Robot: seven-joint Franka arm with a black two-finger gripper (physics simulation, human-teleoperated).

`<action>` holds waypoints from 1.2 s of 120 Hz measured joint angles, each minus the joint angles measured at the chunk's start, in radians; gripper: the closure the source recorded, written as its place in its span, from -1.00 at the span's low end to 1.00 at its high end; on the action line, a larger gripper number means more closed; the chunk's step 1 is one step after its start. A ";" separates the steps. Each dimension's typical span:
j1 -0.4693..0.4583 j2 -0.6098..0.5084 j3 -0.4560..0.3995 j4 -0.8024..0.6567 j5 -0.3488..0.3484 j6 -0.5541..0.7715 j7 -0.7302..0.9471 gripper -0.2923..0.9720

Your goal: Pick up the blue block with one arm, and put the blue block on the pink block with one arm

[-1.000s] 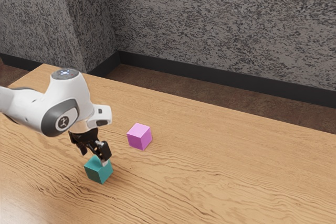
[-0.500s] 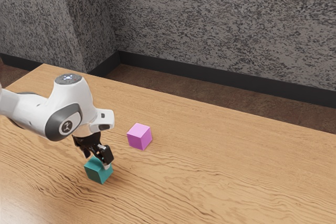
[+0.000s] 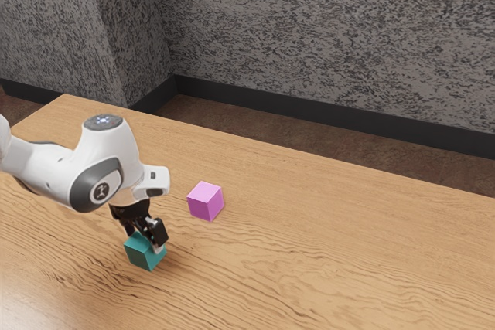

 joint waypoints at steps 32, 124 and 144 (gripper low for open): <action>0.000 0.035 0.001 0.001 -0.001 0.024 0.005 -0.54; 0.001 0.052 0.002 0.003 0.000 0.048 0.011 -0.16; 0.000 0.047 0.003 0.005 0.002 0.049 0.009 -0.13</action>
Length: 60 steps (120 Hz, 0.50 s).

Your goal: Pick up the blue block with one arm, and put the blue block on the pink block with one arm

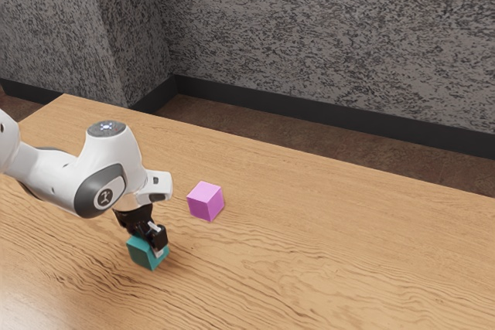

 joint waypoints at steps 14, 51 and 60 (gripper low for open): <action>-0.002 -0.006 0.001 0.002 0.002 0.000 -0.002 -0.11; 0.004 -0.023 -0.008 0.007 0.004 -0.005 -0.009 -0.07; 0.007 -0.025 -0.012 0.016 0.004 -0.007 -0.011 -0.06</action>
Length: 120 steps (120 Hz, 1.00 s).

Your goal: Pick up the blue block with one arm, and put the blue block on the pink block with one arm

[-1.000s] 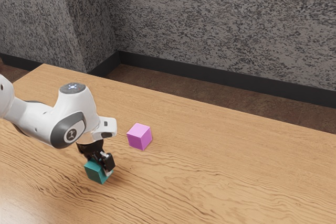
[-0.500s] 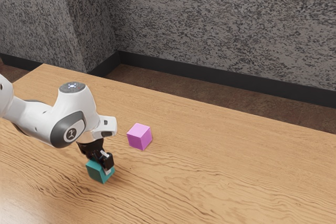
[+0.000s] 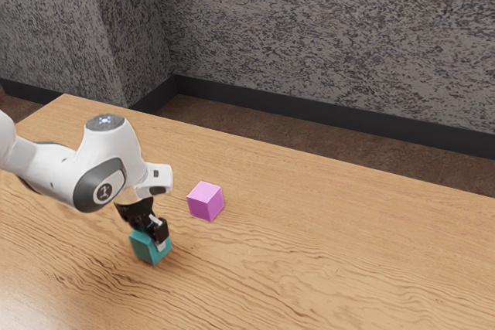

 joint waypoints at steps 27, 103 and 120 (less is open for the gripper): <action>0.021 0.001 -0.023 0.078 -0.008 -0.022 -0.012 -0.02; -0.007 0.220 -0.036 0.531 -0.075 -0.393 -0.087 0.03; -0.007 0.288 -0.036 0.628 -0.053 -0.420 -0.089 0.03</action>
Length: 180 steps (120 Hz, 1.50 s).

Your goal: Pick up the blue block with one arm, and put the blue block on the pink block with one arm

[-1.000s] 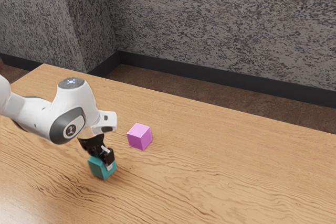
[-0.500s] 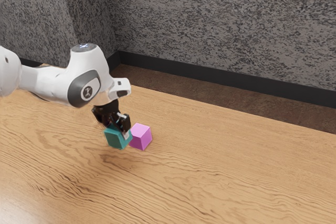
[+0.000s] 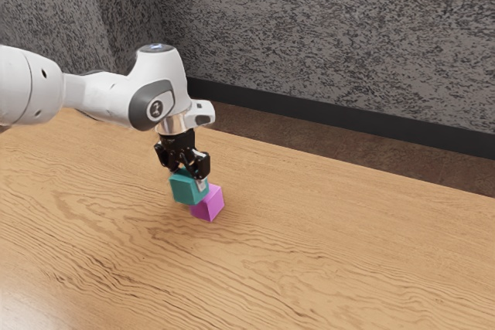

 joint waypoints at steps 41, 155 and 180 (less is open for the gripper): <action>0.000 0.080 -0.001 0.092 0.025 -0.037 0.010 0.04; -0.001 0.107 -0.019 0.138 0.055 -0.023 0.056 0.06; -0.001 0.089 -0.016 0.115 0.023 -0.014 0.064 0.09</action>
